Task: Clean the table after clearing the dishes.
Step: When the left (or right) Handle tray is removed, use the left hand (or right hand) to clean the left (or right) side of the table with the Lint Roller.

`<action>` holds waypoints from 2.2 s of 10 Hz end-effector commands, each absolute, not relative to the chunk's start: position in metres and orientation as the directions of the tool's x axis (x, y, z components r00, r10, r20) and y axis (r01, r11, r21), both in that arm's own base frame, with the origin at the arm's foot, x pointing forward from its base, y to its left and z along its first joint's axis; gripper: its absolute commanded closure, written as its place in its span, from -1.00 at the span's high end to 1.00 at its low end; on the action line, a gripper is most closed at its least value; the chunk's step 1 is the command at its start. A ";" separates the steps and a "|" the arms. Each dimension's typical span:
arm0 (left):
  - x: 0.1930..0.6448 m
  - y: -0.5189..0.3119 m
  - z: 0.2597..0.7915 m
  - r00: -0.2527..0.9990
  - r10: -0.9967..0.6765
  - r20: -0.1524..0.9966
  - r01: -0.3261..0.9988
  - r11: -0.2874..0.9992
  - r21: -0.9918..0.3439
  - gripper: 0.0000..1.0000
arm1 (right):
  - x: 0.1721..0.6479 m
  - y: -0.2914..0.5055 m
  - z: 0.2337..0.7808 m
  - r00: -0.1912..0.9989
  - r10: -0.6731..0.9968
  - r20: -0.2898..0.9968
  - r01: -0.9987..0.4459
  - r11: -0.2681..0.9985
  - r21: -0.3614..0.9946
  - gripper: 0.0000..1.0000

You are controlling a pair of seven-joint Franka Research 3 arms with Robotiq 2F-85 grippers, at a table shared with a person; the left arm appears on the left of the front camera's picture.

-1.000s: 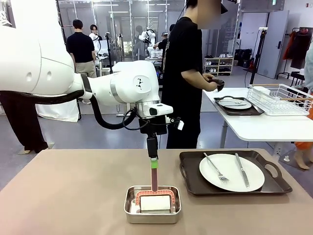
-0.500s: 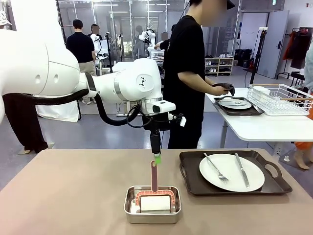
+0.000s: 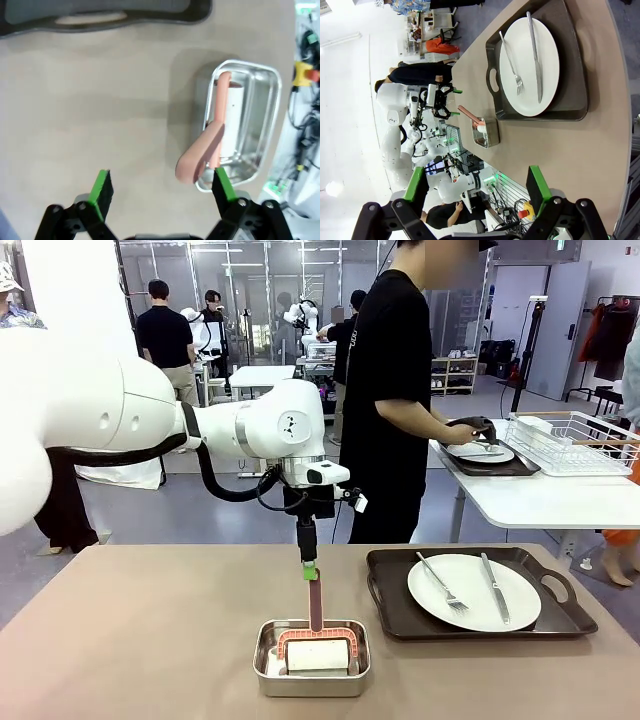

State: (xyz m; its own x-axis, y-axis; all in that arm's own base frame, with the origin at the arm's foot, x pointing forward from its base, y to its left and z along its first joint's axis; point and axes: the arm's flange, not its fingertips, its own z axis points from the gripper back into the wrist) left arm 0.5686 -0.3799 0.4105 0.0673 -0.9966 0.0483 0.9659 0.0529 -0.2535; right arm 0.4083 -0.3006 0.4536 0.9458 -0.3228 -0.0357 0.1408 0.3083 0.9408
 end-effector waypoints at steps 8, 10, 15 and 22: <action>0.565 -0.374 0.408 0.067 -0.998 0.019 0.936 0.056 -0.348 1.00 | 0.407 -0.299 0.457 0.946 -0.323 -0.031 0.136 0.308 0.942 1.00; 0.565 -0.374 0.408 0.067 -0.998 0.019 0.936 0.056 -0.348 1.00 | 0.407 -0.299 0.457 0.946 -0.323 -0.031 0.136 0.308 0.942 1.00; 0.561 -0.375 0.411 -0.010 -0.998 0.059 0.932 -0.031 -0.360 1.00 | 0.407 -0.299 0.457 0.946 -0.323 -0.031 0.136 0.308 0.942 1.00; 0.550 -0.388 0.396 0.007 -0.993 0.122 0.910 -0.044 -0.412 1.00 | 0.407 -0.299 0.457 0.946 -0.323 -0.031 0.136 0.308 0.942 1.00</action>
